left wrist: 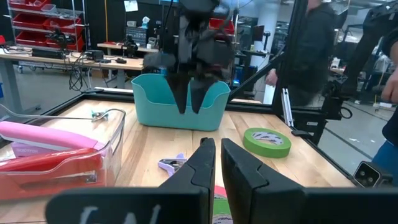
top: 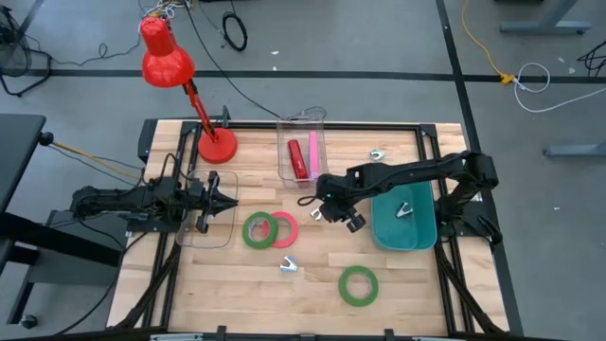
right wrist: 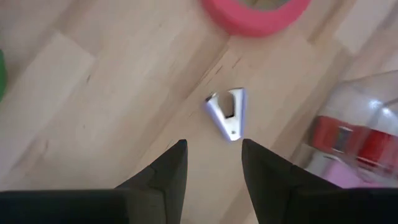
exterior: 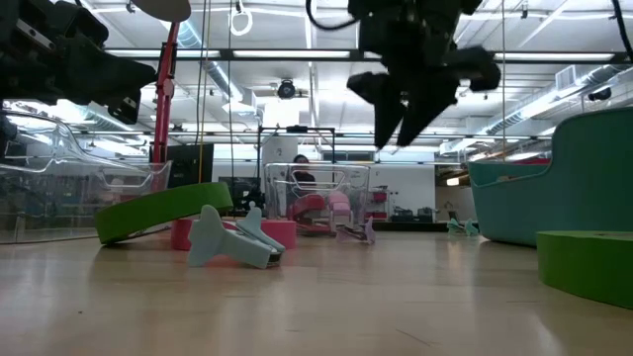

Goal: Pick and place Stapler, Stapler remover, tape
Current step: Put the purple staple remover into the blue bin

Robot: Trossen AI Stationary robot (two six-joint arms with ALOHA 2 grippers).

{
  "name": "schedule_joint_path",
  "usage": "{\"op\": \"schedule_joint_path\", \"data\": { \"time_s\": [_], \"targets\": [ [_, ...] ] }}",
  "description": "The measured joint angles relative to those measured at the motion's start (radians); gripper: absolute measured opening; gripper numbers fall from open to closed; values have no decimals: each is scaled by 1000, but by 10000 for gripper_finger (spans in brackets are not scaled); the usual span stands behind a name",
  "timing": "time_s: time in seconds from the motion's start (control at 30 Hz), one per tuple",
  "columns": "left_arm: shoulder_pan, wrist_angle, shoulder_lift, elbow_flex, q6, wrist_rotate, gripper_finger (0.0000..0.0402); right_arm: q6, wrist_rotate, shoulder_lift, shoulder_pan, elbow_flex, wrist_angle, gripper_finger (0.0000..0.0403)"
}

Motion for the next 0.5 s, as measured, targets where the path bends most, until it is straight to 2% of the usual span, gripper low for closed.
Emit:
{"op": "schedule_joint_path", "data": {
  "time_s": [0.5],
  "targets": [
    [0, 0, 0, 0, 0, 0, 30, -87, 0, 125, 0, -33, 162, 155]
  ]
}}
